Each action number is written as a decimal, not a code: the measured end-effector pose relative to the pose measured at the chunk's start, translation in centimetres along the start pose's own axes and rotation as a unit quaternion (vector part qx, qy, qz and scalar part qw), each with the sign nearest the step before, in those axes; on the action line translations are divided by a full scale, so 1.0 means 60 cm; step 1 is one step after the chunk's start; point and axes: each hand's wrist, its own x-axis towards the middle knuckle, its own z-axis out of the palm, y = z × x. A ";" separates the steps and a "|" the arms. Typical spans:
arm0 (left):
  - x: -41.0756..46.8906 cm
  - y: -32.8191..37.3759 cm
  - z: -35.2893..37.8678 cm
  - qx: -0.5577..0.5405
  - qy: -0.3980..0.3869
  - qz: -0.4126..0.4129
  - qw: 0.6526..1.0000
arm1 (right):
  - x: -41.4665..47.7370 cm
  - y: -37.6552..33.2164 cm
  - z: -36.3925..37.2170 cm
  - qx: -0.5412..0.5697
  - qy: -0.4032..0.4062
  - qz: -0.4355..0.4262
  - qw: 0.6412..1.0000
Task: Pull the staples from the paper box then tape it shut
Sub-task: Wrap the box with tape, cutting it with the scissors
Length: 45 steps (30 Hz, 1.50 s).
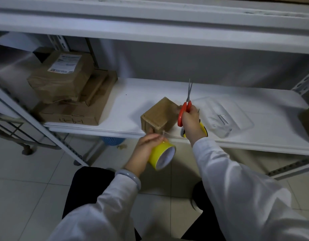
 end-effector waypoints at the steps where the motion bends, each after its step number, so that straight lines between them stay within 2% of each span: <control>1: 0.010 0.004 -0.005 -0.004 0.000 0.003 1.000 | -0.003 0.001 -0.003 -0.005 0.007 -0.003 1.000; 8: 0.060 0.039 -0.030 0.032 -0.009 0.021 0.999 | -0.033 0.019 -0.011 -0.064 0.035 0.014 0.997; 11: 0.061 0.046 -0.026 0.053 0.003 0.010 0.999 | -0.038 0.022 -0.013 -0.060 0.051 -0.003 0.997; 13: 0.054 0.049 -0.020 0.053 0.033 0.008 0.998 | -0.045 0.011 -0.018 -0.046 0.063 -0.044 0.996; 14: 0.050 0.050 -0.019 0.053 0.051 0.012 0.997 | -0.049 0.000 -0.018 -0.018 0.041 -0.070 0.997; 16: 0.041 0.046 -0.016 0.059 0.073 0.023 0.995 | -0.062 -0.027 -0.014 -0.005 -0.072 -0.103 0.992; 18: 0.036 0.039 -0.013 0.064 0.087 0.034 0.994 | -0.074 -0.047 -0.004 -0.088 -0.199 -0.109 0.970; 20: 0.032 0.038 -0.012 0.060 0.097 0.029 0.993 | -0.083 -0.052 0.008 -0.161 -0.254 -0.103 0.948; 23: 0.026 0.050 -0.011 0.039 0.083 0.005 0.996 | -0.086 -0.049 0.019 -0.184 -0.251 -0.097 0.946; 26: 0.019 0.050 -0.017 0.091 0.065 0.012 0.994 | -0.087 -0.049 0.020 -0.181 -0.245 -0.123 0.945; 28: 0.011 0.043 -0.017 0.088 0.052 0.017 0.995 | -0.089 -0.050 0.018 -0.191 -0.241 -0.148 0.940; 32: 0.002 0.032 -0.014 0.048 0.058 -0.045 0.996 | -0.098 -0.054 0.018 -0.211 -0.254 -0.186 0.925; 36: 0.013 0.039 -0.017 0.061 0.061 -0.087 0.992 | -0.088 -0.065 0.023 -0.201 -0.234 -0.200 0.930; 38: 0.017 0.044 -0.016 0.087 0.071 -0.060 0.992 | -0.076 -0.071 0.026 -0.206 -0.231 -0.198 0.930; 40: 0.019 0.044 -0.012 0.113 0.091 0.001 0.989 | -0.064 -0.073 0.029 -0.230 -0.239 -0.194 0.923; 42: 0.018 0.045 -0.006 0.096 0.096 0.041 0.990 | -0.052 -0.075 0.033 -0.256 -0.250 -0.191 0.914; 45: 0.025 0.039 -0.006 0.054 0.117 0.024 0.991 | -0.040 -0.068 0.043 -0.282 -0.252 -0.173 0.909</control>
